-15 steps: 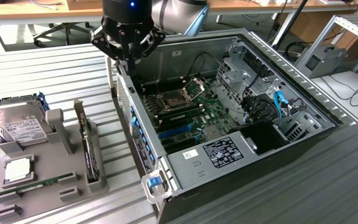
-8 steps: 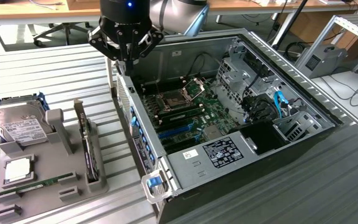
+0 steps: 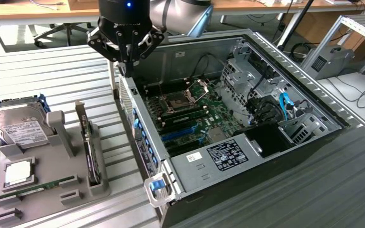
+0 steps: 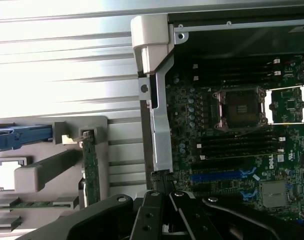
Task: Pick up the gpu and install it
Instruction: 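Reach for the gpu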
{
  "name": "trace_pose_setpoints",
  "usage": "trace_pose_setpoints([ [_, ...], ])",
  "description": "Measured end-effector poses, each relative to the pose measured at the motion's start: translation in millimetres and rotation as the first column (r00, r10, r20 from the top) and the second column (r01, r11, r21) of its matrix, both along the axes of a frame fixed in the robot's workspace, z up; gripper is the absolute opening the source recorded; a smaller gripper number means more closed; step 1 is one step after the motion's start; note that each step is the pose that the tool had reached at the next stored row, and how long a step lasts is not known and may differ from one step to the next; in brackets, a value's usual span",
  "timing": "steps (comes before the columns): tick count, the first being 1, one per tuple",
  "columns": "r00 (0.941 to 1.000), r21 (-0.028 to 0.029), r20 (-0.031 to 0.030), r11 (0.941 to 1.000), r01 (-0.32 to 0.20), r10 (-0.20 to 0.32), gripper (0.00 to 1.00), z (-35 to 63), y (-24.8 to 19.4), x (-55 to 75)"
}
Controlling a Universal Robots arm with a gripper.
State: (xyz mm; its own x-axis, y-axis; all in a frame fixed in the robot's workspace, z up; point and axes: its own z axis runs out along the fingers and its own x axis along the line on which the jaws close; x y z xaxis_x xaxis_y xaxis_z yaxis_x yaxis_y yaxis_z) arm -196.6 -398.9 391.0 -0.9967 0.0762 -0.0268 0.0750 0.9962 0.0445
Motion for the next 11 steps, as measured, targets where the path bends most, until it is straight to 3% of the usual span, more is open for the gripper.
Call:
trace_pose_setpoints([
  [11, 1.0000, 0.0000, 0.0000, 1.0000, 0.000, 0.000, 0.11, -0.1, 0.0, -6.0],
])
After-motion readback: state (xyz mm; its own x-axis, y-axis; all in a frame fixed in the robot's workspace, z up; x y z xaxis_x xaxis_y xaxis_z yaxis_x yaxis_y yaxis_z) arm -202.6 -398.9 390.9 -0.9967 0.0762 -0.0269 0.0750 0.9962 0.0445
